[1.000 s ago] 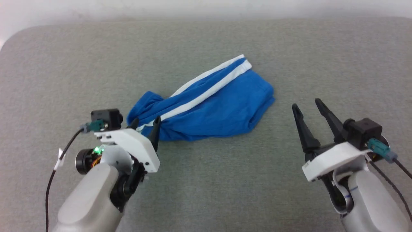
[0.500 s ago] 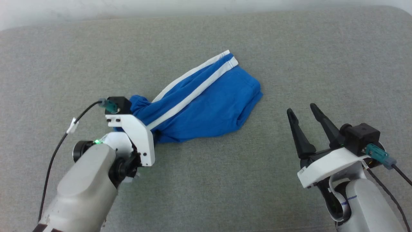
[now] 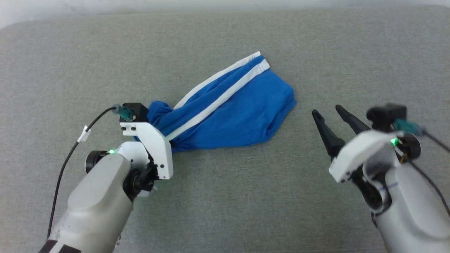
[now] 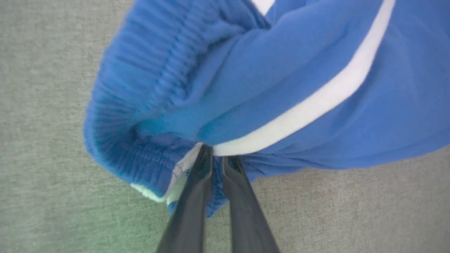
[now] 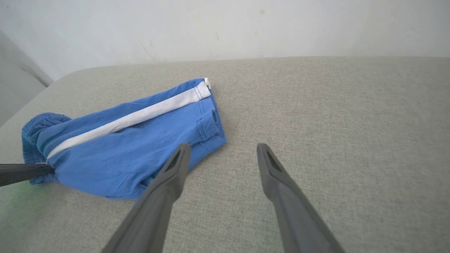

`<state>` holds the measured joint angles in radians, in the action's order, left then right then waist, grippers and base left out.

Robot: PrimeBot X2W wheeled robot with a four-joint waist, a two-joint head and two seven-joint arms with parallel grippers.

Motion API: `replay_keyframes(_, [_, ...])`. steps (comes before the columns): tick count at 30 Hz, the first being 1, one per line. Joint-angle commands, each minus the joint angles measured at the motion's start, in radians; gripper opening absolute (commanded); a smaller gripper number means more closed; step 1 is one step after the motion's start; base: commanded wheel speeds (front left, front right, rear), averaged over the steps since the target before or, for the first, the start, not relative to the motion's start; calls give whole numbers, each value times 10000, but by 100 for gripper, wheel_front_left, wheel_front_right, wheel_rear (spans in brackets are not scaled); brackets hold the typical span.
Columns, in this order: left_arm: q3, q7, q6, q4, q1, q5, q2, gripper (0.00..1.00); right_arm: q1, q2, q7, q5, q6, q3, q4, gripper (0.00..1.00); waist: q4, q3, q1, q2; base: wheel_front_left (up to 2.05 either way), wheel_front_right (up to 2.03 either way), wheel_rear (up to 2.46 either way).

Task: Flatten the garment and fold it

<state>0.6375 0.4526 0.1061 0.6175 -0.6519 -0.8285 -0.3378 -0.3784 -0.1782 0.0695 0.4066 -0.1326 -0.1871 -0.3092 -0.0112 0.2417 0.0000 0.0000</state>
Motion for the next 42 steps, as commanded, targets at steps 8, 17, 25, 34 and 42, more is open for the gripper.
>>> replay_keyframes(8, [227, -1707, 81, -615, 763, 378, 651, 0, -2868, -288, 2225, 1105, 19, -887, -2721, 100, 910, 240, 0, 0, 0, 0, 0])
replay_keyframes(17, [352, -2605, 122, -1539, 646, 757, 855, 0, -4725, -248, 3168, 1205, 19, -1189, -5295, 100, 1609, 769, 0, 0, 0, 0, 0])
replay_keyframes(25, [366, -3135, 47, -1789, 664, 832, 934, 0, -5030, -33, 4443, 1671, 19, -1962, -6938, 100, 1799, 1101, 0, 0, 0, 0, 0])
replay_keyframes(34, [343, -3455, -67, -1601, 795, 766, 886, 0, -4911, -140, 4695, 2569, 19, -2681, -6896, 0, 1634, 979, 0, 0, 0, 0, 0])
replay_keyframes(42, [342, -3593, -112, -1696, 1138, 726, 585, 0, -4207, -859, 3372, 3272, 19, -3509, -5396, 0, 1369, 64, 0, 0, 0, 0, 0])
